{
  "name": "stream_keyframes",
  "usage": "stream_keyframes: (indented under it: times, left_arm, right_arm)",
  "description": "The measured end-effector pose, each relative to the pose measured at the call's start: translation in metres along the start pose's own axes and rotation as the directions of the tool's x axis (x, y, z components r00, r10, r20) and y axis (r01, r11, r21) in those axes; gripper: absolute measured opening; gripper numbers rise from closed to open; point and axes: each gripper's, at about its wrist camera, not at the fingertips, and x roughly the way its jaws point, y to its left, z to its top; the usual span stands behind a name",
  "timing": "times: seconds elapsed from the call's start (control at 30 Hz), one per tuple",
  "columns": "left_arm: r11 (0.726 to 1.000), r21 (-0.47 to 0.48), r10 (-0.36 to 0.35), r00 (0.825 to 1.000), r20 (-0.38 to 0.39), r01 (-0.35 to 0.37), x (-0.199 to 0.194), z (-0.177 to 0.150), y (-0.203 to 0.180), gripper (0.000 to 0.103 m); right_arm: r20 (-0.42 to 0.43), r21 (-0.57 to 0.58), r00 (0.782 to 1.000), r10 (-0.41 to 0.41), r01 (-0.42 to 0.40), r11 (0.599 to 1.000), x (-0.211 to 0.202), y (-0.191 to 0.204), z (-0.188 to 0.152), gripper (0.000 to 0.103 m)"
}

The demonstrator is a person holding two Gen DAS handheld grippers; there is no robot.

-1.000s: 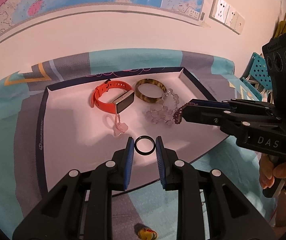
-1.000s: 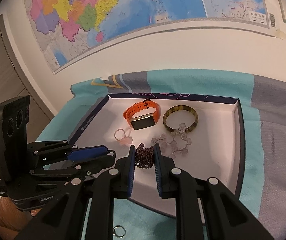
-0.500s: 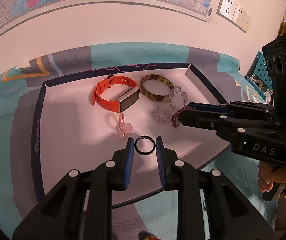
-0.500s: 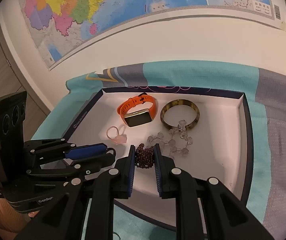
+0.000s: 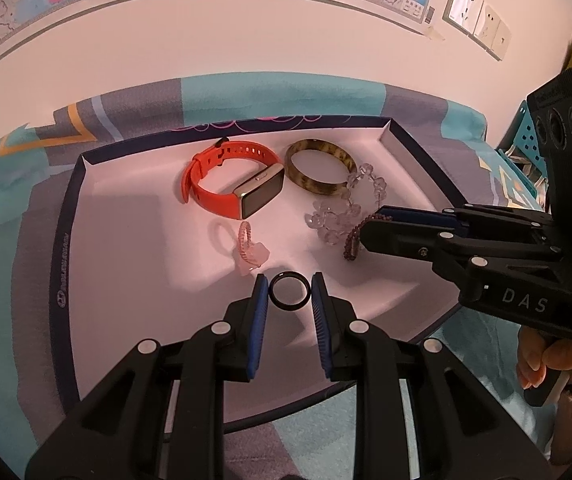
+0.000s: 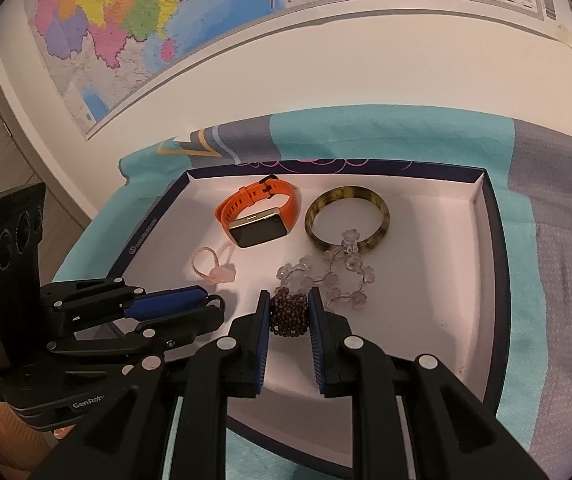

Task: Organize jewelry
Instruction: 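Open both grippers to drop the black ring and red bracelet in the box, then move the left gripper to the yellow stone ring while the right gripper approaches the green stone ring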

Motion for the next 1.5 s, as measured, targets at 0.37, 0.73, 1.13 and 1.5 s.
stream_keyframes:
  times: [0.37, 0.73, 1.13, 1.5]
  left_arm:
    - [1.000, -0.005, 0.005, 1.000, -0.003, -0.005, 0.003, 0.000, 0.001, 0.023]
    - [1.000, 0.003, 0.011, 1.000, 0.018, -0.011, -0.006, -0.001, 0.000, 0.028]
    - [0.998, 0.038, 0.041, 0.993, 0.113, -0.046, -0.050, -0.009, -0.003, 0.045]
    - [0.998, 0.030, 0.044, 0.982, 0.183, -0.051, -0.098, -0.042, 0.007, 0.053]
  right_arm:
    - [0.012, -0.005, 1.000, -0.028, 0.028, 1.000, -0.001, 0.000, 0.000, 0.021]
    - [0.020, -0.003, 0.999, -0.028, 0.028, 1.000, -0.008, -0.004, -0.004, 0.021]
    - [0.055, -0.030, 0.998, -0.011, 0.013, 0.999, -0.036, 0.002, -0.019, 0.031]
    - [0.058, -0.062, 0.997, 0.043, -0.039, 0.997, -0.065, 0.015, -0.049, 0.039]
